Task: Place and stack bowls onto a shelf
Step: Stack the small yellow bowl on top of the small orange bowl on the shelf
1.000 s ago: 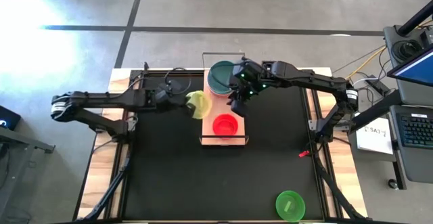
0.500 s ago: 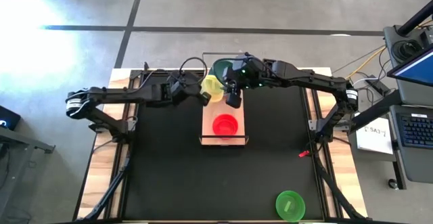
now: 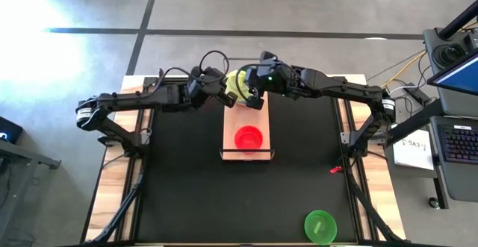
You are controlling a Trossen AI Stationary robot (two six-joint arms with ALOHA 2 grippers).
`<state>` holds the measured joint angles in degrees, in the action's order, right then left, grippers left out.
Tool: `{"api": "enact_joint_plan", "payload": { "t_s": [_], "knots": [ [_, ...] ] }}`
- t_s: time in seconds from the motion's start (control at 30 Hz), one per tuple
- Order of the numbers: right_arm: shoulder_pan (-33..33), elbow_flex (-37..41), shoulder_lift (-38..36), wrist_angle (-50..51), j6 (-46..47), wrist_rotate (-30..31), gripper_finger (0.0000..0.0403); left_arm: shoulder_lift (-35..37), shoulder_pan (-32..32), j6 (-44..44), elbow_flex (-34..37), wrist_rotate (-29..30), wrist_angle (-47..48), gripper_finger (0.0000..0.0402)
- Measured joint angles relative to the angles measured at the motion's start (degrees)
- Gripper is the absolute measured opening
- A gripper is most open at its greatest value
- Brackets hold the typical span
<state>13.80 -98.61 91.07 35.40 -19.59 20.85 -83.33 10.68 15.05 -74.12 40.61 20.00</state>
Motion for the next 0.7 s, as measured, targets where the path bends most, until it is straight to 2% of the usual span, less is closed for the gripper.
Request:
{"api": "enact_joint_plan", "payload": {
  "t_s": [0.2, 0.43, 0.5, 0.6, 0.7],
  "knots": [
    [0.03, 0.00, 0.00, -0.25, -0.51, 0.46, 0.0122, 0.00, 0.00, 0.13, -0.10, -0.23, -0.13, 0.0000],
    [0.14, 0.00, -0.04, -0.61, -0.02, 2.15, 0.0023, -0.04, -0.02, 0.71, -0.10, -0.91, -0.46, 0.0001],
    [0.20, 0.00, -0.07, -0.54, 0.71, 2.66, 0.0016, -0.04, -0.07, 1.15, -0.10, -1.03, -0.62, 0.0002],
    [0.35, 0.00, -0.04, 0.23, 1.84, 3.29, 0.0011, -0.04, -0.07, 2.54, -0.10, -4.01, -0.81, 0.0021],
    [0.50, 0.00, -0.04, 0.90, 3.36, 3.67, 0.0009, -0.04, 0.07, 2.44, -0.10, -7.70, -1.14, 0.0055]
  ]
}}
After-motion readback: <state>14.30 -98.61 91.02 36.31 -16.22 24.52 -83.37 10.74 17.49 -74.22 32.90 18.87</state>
